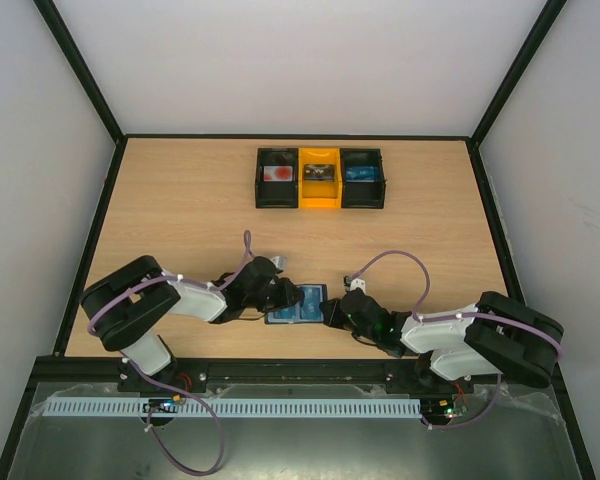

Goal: Take the credit cards out of the card holder

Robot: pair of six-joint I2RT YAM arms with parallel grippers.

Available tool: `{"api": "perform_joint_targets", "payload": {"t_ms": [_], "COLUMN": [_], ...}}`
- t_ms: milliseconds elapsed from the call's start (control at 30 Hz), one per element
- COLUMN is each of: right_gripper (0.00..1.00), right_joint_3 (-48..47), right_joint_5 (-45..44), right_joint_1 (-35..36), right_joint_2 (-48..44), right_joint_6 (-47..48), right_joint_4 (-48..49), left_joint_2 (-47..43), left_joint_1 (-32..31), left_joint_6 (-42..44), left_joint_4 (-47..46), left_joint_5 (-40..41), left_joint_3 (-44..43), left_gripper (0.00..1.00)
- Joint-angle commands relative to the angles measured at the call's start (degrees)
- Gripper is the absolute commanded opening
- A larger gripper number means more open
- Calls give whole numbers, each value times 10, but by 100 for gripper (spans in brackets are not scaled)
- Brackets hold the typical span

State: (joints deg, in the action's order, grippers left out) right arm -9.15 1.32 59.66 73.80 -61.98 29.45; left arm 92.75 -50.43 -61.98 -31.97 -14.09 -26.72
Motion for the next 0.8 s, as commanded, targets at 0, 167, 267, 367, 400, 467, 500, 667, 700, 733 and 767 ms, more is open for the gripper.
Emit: {"api": "perform_joint_targets", "payload": {"t_ms": [0,167,267,367,400,467,500,667,700,733,767], "right_gripper": [4,4,4,4,4,4,4,4,4,4,4], "right_joint_3": [18,19,19,19,19,19,19,18,17,17,16], "right_joint_5": [-18,-21,-23,-23,-24,-25,-26,-30,-30,-29,-29], "right_joint_1": [2,3,3,3,3,2,3,3,3,2,3], "right_joint_2": [10,12,12,10,7,2,0,-8,-8,-9,-10], "right_joint_6": [1,-2,-3,-4,-5,-6,-6,-8,-8,-8,-8], "right_joint_4": [-45,-44,-45,-47,-49,-51,-53,-59,-60,-61,-62], "left_joint_2": [-2,-15,-24,-34,-38,-49,-54,-84,-92,-100,-109], "left_joint_1": [4,8,10,12,13,15,16,23,23,24,26], "left_joint_6": [5,3,1,-6,-7,-7,-6,-1,-1,-1,-2], "left_joint_4": [-17,-24,-38,-58,-58,-57,-57,-31,-26,-21,-16], "left_joint_5": [3,0,-5,-11,-12,-11,-10,5,10,15,20], "left_joint_3": [4,15,27,42,44,49,53,67,71,74,77], "left_gripper": [7,3,3,3,3,3,3,3,3,3,3]}}
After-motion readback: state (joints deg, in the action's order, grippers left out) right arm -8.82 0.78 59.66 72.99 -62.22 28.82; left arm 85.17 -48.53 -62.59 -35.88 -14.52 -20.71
